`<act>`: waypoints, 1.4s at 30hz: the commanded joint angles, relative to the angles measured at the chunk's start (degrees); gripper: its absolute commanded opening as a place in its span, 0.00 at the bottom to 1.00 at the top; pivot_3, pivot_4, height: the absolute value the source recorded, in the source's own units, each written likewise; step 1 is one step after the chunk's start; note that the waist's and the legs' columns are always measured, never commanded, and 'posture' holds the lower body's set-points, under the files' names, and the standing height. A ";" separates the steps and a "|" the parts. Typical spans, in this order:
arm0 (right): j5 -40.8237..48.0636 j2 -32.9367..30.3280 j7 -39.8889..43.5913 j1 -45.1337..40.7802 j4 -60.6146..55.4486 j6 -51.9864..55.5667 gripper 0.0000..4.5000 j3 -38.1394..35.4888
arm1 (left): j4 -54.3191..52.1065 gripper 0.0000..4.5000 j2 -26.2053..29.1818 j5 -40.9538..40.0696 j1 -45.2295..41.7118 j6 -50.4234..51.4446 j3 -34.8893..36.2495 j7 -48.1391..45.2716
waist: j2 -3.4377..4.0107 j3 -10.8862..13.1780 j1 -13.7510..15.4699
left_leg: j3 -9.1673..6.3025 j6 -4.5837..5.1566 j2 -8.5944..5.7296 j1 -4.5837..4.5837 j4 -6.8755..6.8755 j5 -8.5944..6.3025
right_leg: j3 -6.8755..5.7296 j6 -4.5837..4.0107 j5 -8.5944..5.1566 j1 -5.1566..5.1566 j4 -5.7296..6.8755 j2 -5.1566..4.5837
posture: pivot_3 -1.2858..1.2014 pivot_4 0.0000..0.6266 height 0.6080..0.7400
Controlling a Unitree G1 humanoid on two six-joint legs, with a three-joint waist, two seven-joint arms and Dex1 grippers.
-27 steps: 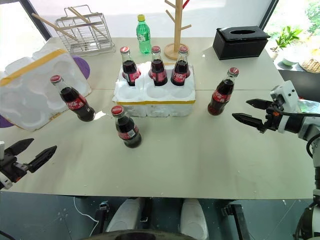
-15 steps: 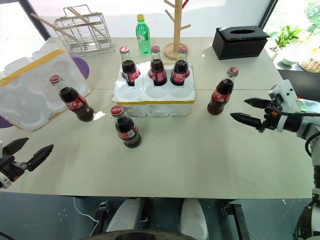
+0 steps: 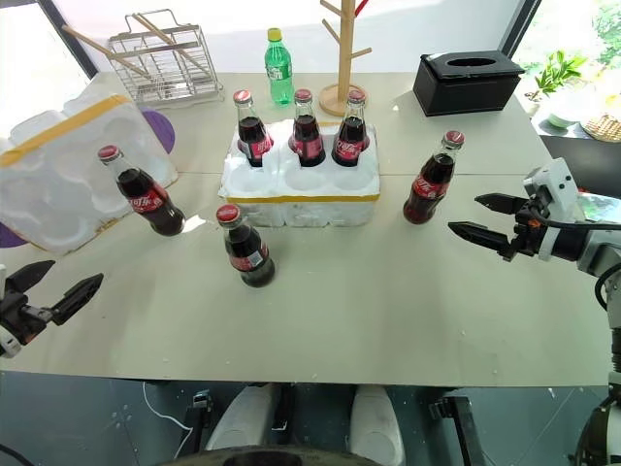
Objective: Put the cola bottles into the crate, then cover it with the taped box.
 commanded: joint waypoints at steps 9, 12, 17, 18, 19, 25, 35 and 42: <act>4.58 -4.48 4.68 1.49 -5.00 3.36 0.99 -5.06 | 2.69 1.00 2.35 0.34 -6.48 -0.96 -2.51 -1.18 | 0.10 -0.01 0.19 | 0.00 -0.03 -0.01 0.02 0.03 0.03 | -0.03 -0.01 0.02 0.01 0.06 0.04 | 0.52 0.24 1.00; 10.68 -8.67 10.15 4.45 -10.74 10.29 0.99 -8.57 | 6.65 1.00 3.36 1.90 -12.10 -2.09 -6.54 -1.14 | 0.15 -0.03 0.28 | -0.01 -0.03 -0.03 0.01 0.03 0.03 | -0.05 0.01 0.03 0.01 0.06 0.05 | 0.52 0.24 1.00; 21.74 -12.48 15.91 11.86 -25.42 20.86 0.99 -16.65 | 13.99 1.00 4.07 5.43 -23.32 -4.93 -14.56 -1.18 | 0.09 -0.04 0.18 | -0.08 -0.02 0.00 0.01 0.03 0.02 | -0.10 0.19 0.13 0.03 0.09 0.10 | 0.52 0.24 1.00; 23.62 -12.28 15.36 12.35 -27.67 22.26 0.99 -17.98 | 15.14 1.00 3.87 6.08 -25.01 -5.52 -15.78 -1.16 | 0.09 -0.04 0.18 | -0.07 -0.02 0.00 0.01 0.03 0.02 | -0.10 0.22 0.15 0.04 0.11 0.10 | 0.52 0.24 1.00; 25.76 -11.76 13.95 12.21 -29.50 23.76 0.99 -19.07 | 16.24 1.00 3.52 6.64 -26.57 -5.90 -16.98 -1.05 | 0.09 -0.04 0.06 | -0.07 -0.02 -0.01 0.02 0.05 0.03 | -0.10 0.28 0.19 0.04 0.12 0.10 | 0.52 0.24 1.00; 34.76 -9.14 5.93 9.79 -35.08 28.30 0.99 -20.62 | 23.15 1.00 2.13 9.32 -33.86 -8.52 -22.16 -1.12 | 0.04 -0.05 0.12 | -0.05 -0.02 -0.03 0.00 0.07 0.03 | -0.08 0.41 0.34 0.00 0.09 0.10 | 0.52 0.24 1.00; 36.60 -6.38 -0.79 6.77 -34.89 26.22 0.99 -16.29 | 34.05 1.00 0.61 12.37 -43.26 -12.12 -26.28 -1.87 | 0.00 -0.06 0.15 | -0.07 -0.01 -0.12 -0.06 0.13 0.04 | -0.10 0.51 0.40 -0.02 0.11 0.13 | 0.52 0.24 1.00; 36.73 -6.46 -0.97 5.26 -34.46 24.73 0.99 -14.17 | 41.95 1.00 -0.94 14.47 -47.88 -15.30 -28.65 -2.97 | -0.02 -0.06 0.06 | -0.06 0.00 -0.14 -0.07 0.16 0.05 | -0.11 0.55 0.42 -0.03 0.16 0.16 | 0.52 0.24 1.00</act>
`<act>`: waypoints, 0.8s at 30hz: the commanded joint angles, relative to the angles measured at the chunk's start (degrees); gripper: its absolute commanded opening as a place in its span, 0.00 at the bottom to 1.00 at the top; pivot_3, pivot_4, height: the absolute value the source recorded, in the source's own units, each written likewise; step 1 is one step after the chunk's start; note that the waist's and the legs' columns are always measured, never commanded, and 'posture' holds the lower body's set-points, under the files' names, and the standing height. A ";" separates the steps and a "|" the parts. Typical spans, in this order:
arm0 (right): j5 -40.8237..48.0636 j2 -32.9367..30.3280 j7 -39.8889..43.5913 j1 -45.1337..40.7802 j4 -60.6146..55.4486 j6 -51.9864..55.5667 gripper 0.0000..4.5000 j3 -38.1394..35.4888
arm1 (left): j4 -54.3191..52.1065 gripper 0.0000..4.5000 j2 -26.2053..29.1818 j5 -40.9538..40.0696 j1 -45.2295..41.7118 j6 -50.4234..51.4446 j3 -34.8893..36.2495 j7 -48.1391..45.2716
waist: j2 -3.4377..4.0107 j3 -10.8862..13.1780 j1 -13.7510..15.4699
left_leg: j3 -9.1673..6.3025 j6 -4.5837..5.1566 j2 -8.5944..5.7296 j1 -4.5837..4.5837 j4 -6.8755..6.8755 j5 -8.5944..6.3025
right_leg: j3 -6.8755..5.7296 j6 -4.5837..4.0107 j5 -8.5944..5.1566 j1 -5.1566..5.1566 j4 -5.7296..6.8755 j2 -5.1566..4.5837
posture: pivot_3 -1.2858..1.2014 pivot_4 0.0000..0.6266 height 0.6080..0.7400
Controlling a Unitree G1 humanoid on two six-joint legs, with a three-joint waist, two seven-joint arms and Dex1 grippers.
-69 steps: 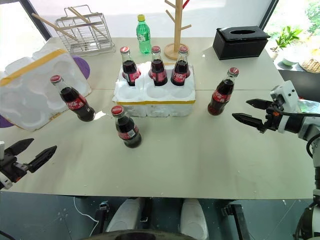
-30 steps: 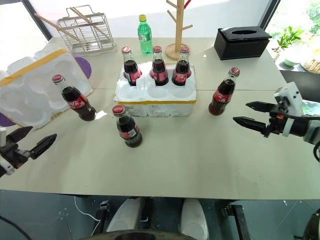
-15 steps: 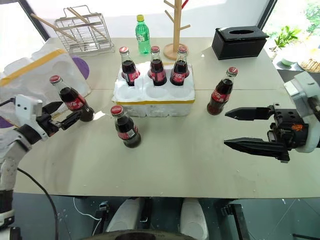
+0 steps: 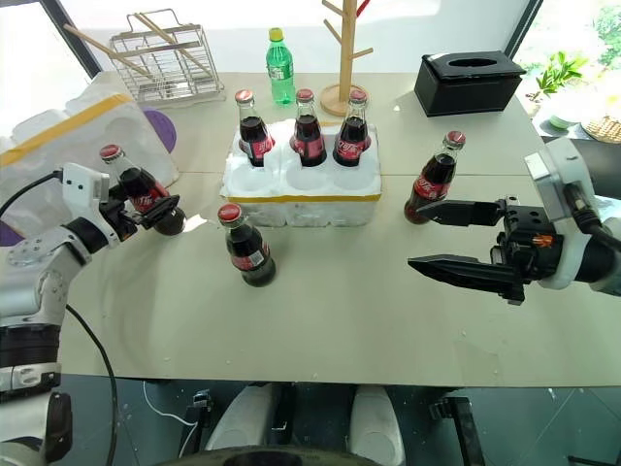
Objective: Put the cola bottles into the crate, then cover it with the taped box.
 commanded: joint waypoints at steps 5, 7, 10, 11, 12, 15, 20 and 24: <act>0.62 -0.23 -0.32 -2.51 -0.31 -2.17 1.00 0.54 | 3.44 0.62 -0.46 0.53 -2.12 -3.71 0.08 -1.75 | -0.01 0.00 -0.05 | 0.00 0.00 0.02 0.00 0.01 0.00 | 0.00 0.00 0.00 -0.03 0.09 0.02 | 0.52 0.24 1.00; 0.12 -0.06 -0.54 -2.56 -0.28 -2.78 1.00 0.98 | 3.14 0.64 -0.21 0.56 -2.00 -3.64 0.03 -2.04 | -0.02 0.00 -0.05 | 0.00 0.00 0.01 0.00 0.02 0.00 | 0.00 0.00 0.00 -0.04 0.11 0.01 | 0.52 0.24 1.00; -0.03 0.01 -0.78 -2.71 0.00 -3.07 1.00 1.55 | 2.50 0.64 0.68 0.61 -1.96 -3.02 0.29 -2.30 | -0.03 0.00 -0.04 | 0.00 0.00 0.00 0.00 0.03 0.00 | 0.00 0.00 0.00 -0.04 0.12 0.01 | 0.52 0.24 1.00; 0.11 -0.09 -0.99 -2.66 0.25 -2.80 1.00 1.77 | 1.91 0.64 1.14 0.31 -1.90 -2.48 0.54 -2.56 | -0.05 0.01 -0.05 | 0.00 0.00 0.00 0.00 0.03 0.00 | 0.00 0.00 0.00 -0.05 0.14 0.01 | 0.52 0.24 1.00; 0.54 -0.20 -1.16 -2.64 0.60 -2.29 1.00 1.95 | 1.04 0.64 1.67 -0.17 -1.82 -1.63 0.79 -2.97 | -0.06 0.02 -0.05 | 0.00 0.00 0.00 -0.01 0.03 0.00 | 0.00 0.00 0.00 -0.06 0.15 0.01 | 0.52 0.24 1.00; 0.22 -0.06 -1.33 -2.73 0.51 -2.96 1.00 2.17 | -2.55 0.64 3.19 -2.18 -1.23 1.63 1.41 -4.78 | -0.12 0.06 -0.17 | 0.01 0.00 0.01 -0.03 0.03 0.00 | 0.00 0.00 0.00 -0.13 0.21 0.01 | 0.52 0.24 1.00; -0.45 0.39 -2.13 -2.69 -0.22 -4.18 1.00 2.54 | -12.62 0.64 7.52 -8.57 -0.39 10.81 3.49 -9.06 | -0.36 0.20 -0.09 | 0.00 -0.04 0.01 -0.14 0.04 0.02 | 0.01 0.00 0.00 -0.30 0.34 0.00 | 0.52 0.24 1.00; -1.02 0.95 -2.85 -2.18 -0.73 -4.93 1.00 3.06 | -17.49 0.64 11.39 -17.55 -5.49 20.94 4.51 -12.94 | -0.54 0.30 0.07 | -0.02 -0.06 0.01 -0.15 0.06 0.03 | 0.01 -0.01 0.00 -0.30 0.37 -0.03 | 0.52 0.24 1.00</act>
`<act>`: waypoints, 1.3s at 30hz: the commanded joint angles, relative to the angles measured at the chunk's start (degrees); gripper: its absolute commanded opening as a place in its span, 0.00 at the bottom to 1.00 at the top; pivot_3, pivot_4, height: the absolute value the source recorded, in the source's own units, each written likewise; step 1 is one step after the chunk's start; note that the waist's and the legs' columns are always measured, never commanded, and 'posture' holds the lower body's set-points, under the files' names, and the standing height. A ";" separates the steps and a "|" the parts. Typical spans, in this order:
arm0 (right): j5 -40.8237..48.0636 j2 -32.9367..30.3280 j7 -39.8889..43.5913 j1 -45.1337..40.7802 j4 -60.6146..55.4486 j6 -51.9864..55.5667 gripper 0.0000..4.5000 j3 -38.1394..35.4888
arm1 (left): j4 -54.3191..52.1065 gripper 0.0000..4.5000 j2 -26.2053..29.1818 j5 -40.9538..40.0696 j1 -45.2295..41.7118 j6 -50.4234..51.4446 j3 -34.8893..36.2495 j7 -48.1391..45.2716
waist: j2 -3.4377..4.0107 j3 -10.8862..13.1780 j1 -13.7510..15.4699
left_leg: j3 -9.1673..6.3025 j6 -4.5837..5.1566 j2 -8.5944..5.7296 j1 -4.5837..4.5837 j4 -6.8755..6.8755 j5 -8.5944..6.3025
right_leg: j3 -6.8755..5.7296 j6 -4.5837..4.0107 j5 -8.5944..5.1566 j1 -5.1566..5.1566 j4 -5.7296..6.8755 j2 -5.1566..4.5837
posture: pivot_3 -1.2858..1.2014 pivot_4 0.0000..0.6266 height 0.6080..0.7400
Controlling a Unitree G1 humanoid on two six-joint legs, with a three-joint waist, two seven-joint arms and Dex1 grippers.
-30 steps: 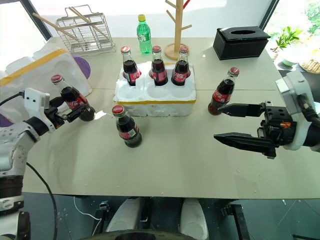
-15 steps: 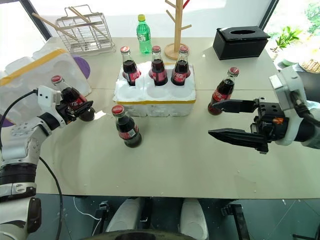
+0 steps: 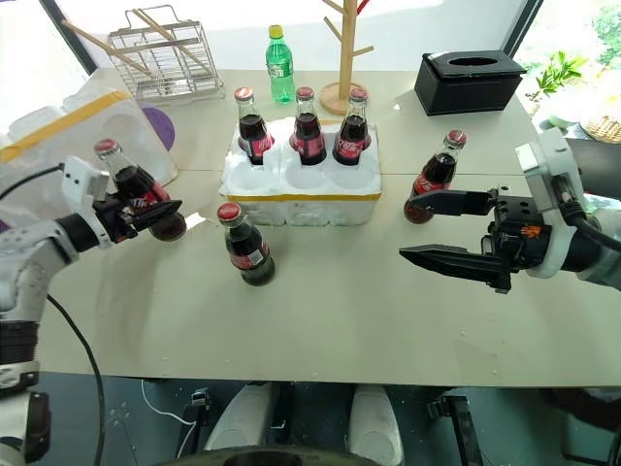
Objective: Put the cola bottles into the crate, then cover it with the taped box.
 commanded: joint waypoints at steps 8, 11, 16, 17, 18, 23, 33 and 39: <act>-1.44 2.32 -4.53 -0.86 -2.24 -2.29 1.00 1.02 | 10.71 0.64 -4.31 -2.80 -29.13 1.61 -6.19 -5.65 | -0.08 0.04 -0.05 | -0.09 0.02 -0.04 -0.02 0.36 0.00 | -0.07 0.01 0.00 0.13 0.15 0.13 | 0.52 0.24 1.00; -1.13 2.99 -6.84 -0.53 -3.50 -2.12 1.00 0.92 | 19.32 0.64 -8.45 2.25 -34.64 -3.99 -10.82 -7.66 | -0.08 0.05 -0.21 | -0.03 0.09 -0.04 -0.02 0.59 -0.04 | -0.07 0.01 -0.01 0.21 0.16 0.16 | 0.52 0.24 1.00; -0.71 4.23 -10.36 2.62 -6.73 -1.76 1.00 -0.69 | 29.86 0.64 -13.14 9.10 -38.10 -12.73 -16.23 -12.00 | -0.15 0.09 -0.35 | 0.03 0.14 -0.04 -0.05 0.68 -0.07 | -0.06 0.02 -0.01 0.20 0.16 0.25 | 0.52 0.24 1.00; -0.32 4.52 -11.31 3.03 -7.20 -1.62 1.00 -1.07 | 31.29 0.64 -13.79 9.84 -38.26 -13.71 -16.64 -12.62 | -0.16 0.11 -0.37 | 0.03 0.14 -0.04 -0.09 0.68 -0.07 | -0.06 0.02 -0.01 0.15 0.17 0.26 | 0.52 0.24 1.00; 0.03 4.70 -12.03 3.33 -7.53 -1.56 1.00 -1.32 | 32.46 0.64 -14.29 10.46 -38.44 -14.51 -16.89 -13.12 | -0.16 0.11 -0.38 | 0.03 0.14 -0.02 -0.13 0.69 -0.07 | -0.06 0.02 -0.01 0.10 0.18 0.26 | 0.52 0.24 1.00; -0.22 5.35 -15.63 2.65 -7.56 -2.00 1.00 -0.23 | 38.20 0.64 -17.01 19.13 -37.29 -25.87 -21.00 -11.07 | -0.18 0.12 -0.04 | 0.02 0.14 0.06 -0.21 0.75 -0.07 | -0.06 0.02 0.00 0.05 0.20 0.24 | 0.52 0.24 1.00; -2.10 5.43 -16.30 -1.09 -5.01 -2.69 1.00 3.65 | 41.68 0.99 -20.85 20.40 -35.42 -29.69 -18.35 -7.75 | -0.18 0.11 -0.07 | -0.05 0.21 0.01 -0.07 0.88 -0.10 | -0.06 0.19 0.09 0.30 0.20 0.16 | 0.52 0.24 1.00; -3.67 5.22 -11.88 -3.51 -1.94 -3.97 1.00 7.39 | 23.86 0.99 -15.88 11.76 -31.14 -14.87 -13.23 -12.32 | -0.18 0.12 -0.46 | -0.04 0.21 0.04 -0.09 0.86 -0.10 | -0.06 0.19 0.09 0.23 0.22 0.20 | 0.52 0.24 1.00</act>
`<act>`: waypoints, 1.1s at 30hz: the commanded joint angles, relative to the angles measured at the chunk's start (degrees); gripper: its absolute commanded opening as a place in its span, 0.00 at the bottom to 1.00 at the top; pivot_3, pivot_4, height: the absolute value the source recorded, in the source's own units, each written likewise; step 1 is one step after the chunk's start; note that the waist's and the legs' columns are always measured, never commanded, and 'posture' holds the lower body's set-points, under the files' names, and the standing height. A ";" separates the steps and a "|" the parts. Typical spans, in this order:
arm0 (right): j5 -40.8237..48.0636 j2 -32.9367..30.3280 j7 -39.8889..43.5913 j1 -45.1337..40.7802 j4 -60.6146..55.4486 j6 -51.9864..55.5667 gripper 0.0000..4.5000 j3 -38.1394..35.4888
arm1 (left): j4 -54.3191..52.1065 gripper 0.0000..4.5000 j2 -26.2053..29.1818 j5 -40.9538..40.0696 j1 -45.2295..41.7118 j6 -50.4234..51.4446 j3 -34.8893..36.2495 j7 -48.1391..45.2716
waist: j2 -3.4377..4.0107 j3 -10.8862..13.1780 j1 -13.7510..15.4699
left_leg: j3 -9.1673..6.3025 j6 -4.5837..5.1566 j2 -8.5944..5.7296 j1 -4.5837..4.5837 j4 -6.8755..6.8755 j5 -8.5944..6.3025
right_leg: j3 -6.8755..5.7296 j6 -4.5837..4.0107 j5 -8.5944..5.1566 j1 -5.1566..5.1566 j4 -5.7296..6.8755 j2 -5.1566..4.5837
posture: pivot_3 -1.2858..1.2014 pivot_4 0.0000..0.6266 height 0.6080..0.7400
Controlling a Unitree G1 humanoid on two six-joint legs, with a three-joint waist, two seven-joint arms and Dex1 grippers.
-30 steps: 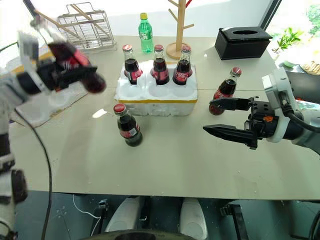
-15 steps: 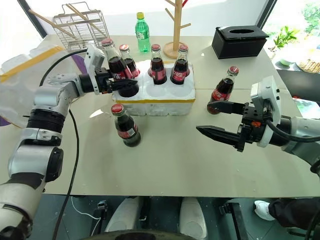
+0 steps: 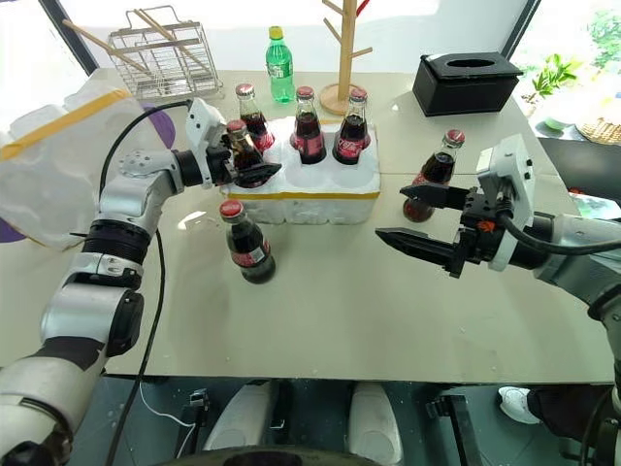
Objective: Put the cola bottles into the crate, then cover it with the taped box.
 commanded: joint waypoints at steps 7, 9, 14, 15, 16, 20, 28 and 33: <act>-4.93 3.52 6.35 -7.17 5.48 -2.64 1.00 10.24 | -31.65 0.99 17.17 -16.19 9.66 23.33 13.59 -3.80 | 0.02 0.00 -1.30 | -0.02 -0.01 0.04 0.01 -0.02 0.00 | 0.03 -0.01 0.00 0.00 -0.01 0.02 | 0.52 0.24 1.00; -6.91 5.86 7.10 -8.42 5.82 -3.46 1.00 13.84 | -36.45 0.99 22.24 -19.83 14.17 27.59 16.71 -6.47 | 0.04 0.00 -1.54 | -0.02 -0.01 0.05 0.02 -0.03 0.00 | 0.04 -0.01 0.00 -0.02 0.00 0.02 | 0.52 0.24 1.00; -15.93 11.25 11.24 -9.48 4.99 -9.68 1.00 25.19 | -51.54 0.99 30.97 -24.23 32.75 30.18 22.20 -12.10 | 0.12 0.03 -1.14 | -0.01 -0.03 0.07 0.03 -0.12 0.00 | 0.09 -0.03 -0.01 -0.11 0.01 0.02 | 0.52 0.24 1.00; -16.91 12.45 12.17 -9.70 5.30 -10.57 1.00 26.87 | -53.28 0.99 31.52 -24.72 35.47 30.16 23.29 -12.28 | 0.11 0.03 -0.90 | -0.02 -0.03 0.06 0.02 -0.12 0.00 | 0.09 -0.03 -0.01 -0.09 0.01 -0.01 | 0.52 0.24 1.00; -17.72 13.73 12.80 -10.09 5.92 -11.25 1.00 28.17 | -54.36 0.99 31.82 -25.17 37.49 30.14 24.29 -12.20 | 0.11 0.03 -0.75 | -0.03 -0.03 0.06 0.01 -0.11 -0.01 | 0.09 -0.04 -0.02 -0.06 -0.03 -0.02 | 0.52 0.24 1.00; -21.99 20.75 13.30 -13.96 11.38 -13.10 1.00 33.79 | -57.63 0.99 32.46 -25.59 43.71 29.13 27.35 -11.79 | 0.11 0.04 -0.63 | -0.04 -0.05 -0.01 0.02 -0.08 -0.01 | 0.08 -0.05 0.00 -0.02 -0.08 -0.14 | 0.52 0.24 1.00; -28.44 31.29 13.72 -21.03 22.61 -15.12 1.00 38.61 | -61.80 0.99 33.75 -26.25 49.35 27.72 29.84 -11.96 | 0.14 0.05 -1.26 | -0.04 -0.15 -0.01 0.05 -0.23 0.04 | 0.08 -0.09 0.02 -0.17 0.00 -0.12 | 0.52 0.24 1.00; -29.08 34.62 14.95 -22.80 24.75 -14.39 1.00 38.99 | -62.30 0.99 34.25 -28.07 49.08 28.44 30.74 -10.92 | 0.14 0.05 -1.30 | -0.04 -0.18 -0.03 0.04 -0.27 0.06 | 0.08 -0.10 0.03 -0.18 0.00 -0.12 | 0.52 0.24 1.00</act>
